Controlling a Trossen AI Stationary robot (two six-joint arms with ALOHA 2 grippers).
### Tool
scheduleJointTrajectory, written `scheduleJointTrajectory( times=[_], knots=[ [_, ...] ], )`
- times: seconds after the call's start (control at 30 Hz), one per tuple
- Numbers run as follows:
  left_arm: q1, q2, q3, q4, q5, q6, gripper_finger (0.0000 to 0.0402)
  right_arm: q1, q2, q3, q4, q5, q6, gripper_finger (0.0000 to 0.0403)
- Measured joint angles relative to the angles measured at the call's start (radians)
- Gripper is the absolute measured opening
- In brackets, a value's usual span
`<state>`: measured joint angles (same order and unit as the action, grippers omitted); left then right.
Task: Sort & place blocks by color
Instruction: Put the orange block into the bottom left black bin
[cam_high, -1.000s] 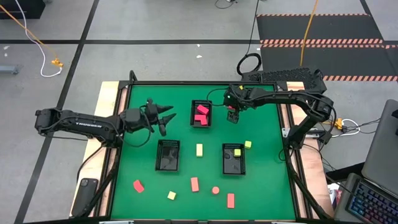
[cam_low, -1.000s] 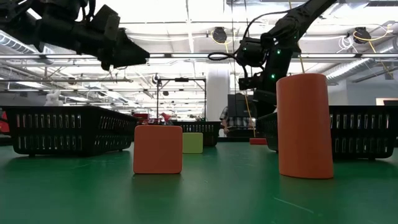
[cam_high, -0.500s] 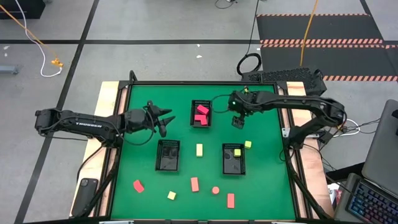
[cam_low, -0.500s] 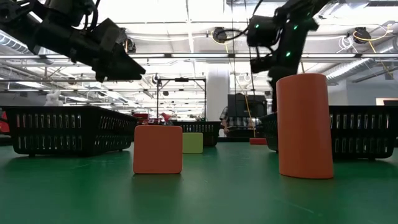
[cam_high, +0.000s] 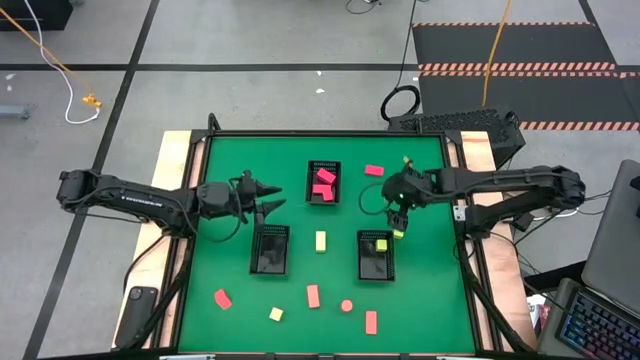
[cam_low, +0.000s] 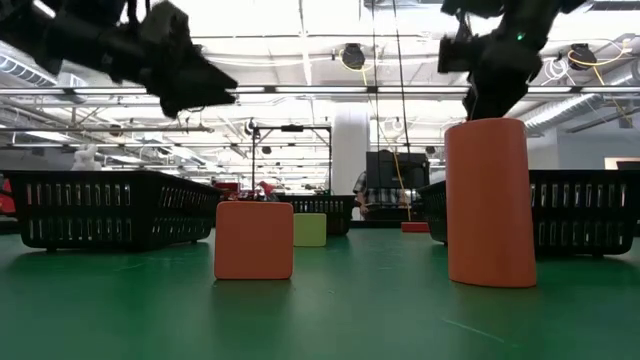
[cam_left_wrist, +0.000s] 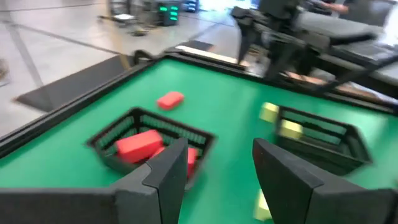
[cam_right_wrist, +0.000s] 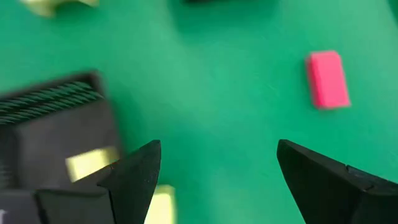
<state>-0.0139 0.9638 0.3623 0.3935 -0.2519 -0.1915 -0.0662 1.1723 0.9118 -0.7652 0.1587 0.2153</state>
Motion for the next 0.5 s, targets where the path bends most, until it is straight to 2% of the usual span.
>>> scheduleJointTrajectory(
  times=[0.1, 0.27, 0.37, 0.5],
  knots=[
    [-0.068, 0.0, 0.071, -0.153, -0.007, 0.017, 0.0184, 0.077, -0.007, -0.012, 0.068, 0.027, 0.035, 0.0313],
    [-0.191, 0.005, 0.197, -0.378, -0.097, -0.025, 0.0184, 0.206, 0.024, -0.012, 0.222, 0.052, 0.041, 0.0313],
    [-0.245, 0.005, 0.228, -0.429, -0.139, -0.048, 0.0184, 0.276, 0.06, 0.004, 0.287, 0.051, 0.029, 0.0313],
    [-0.266, 0.005, 0.233, -0.429, -0.19, -0.102, 0.0184, 0.359, 0.132, 0.049, 0.333, 0.05, -0.002, 0.0313]
  ],
)
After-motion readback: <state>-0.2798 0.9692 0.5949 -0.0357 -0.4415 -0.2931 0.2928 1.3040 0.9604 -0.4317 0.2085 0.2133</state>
